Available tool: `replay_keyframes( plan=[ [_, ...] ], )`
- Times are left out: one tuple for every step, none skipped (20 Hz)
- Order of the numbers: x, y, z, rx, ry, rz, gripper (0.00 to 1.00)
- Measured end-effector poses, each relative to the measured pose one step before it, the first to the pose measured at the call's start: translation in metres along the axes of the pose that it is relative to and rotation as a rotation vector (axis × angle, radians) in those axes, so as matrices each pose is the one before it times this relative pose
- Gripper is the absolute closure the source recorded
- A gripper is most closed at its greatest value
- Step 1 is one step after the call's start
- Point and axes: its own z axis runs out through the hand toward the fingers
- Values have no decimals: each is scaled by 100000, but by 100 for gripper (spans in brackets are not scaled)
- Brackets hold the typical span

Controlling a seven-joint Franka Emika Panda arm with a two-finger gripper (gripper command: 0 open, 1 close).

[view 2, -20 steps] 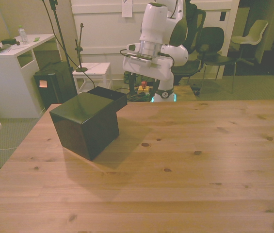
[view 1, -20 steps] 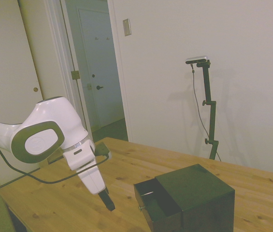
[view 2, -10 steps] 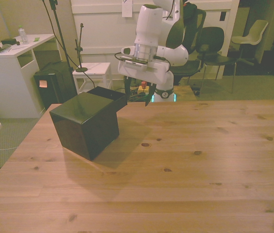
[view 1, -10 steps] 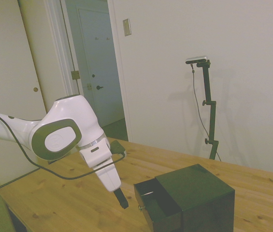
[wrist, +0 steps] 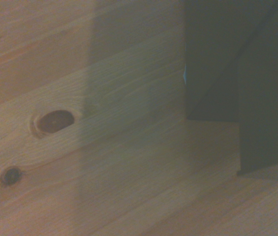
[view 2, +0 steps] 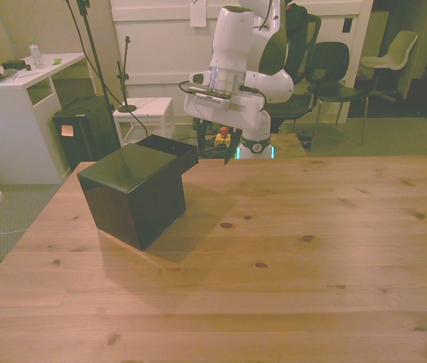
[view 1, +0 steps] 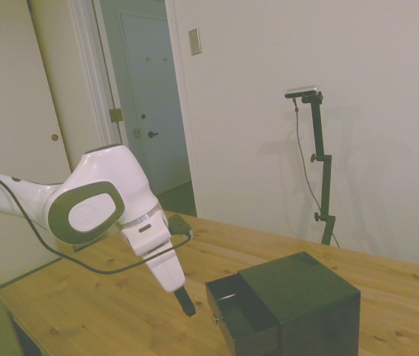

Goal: Close the top drawer

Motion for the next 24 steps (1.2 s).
replay_keyframes(
  plan=[
    [18,35,11,-35,5,93,100],
    [61,9,-12,16,35,171,100],
    [118,-21,-55,110,89,213,100],
    [146,-31,-66,128,123,281,100],
    [176,-24,-52,85,127,321,100],
    [180,-32,0,-7,42,309,100],
    [229,-67,-20,54,58,361,100],
    [235,-105,-3,61,17,312,100],
    [282,-152,-23,105,43,340,100],
    [288,-144,-17,77,52,360,100],
    [242,-55,42,-47,-38,383,100],
    [228,-23,56,-78,-45,396,100],
    [257,-75,-52,153,73,386,100],
    [237,-126,-39,125,70,283,100],
    [198,-112,18,-16,48,238,100],
    [202,-85,61,-135,55,301,100],
    [254,-130,37,-66,87,387,100],
    [308,-127,24,-36,102,534,100],
    [310,-94,78,-185,-61,549,100],
    [265,-72,47,-124,-47,537,100],
    [289,-94,20,-29,14,521,100],
    [324,-98,34,-7,45,515,100],
    [334,-115,-10,80,66,465,100],
    [278,-111,4,-140,-33,358,100]
  ],
)
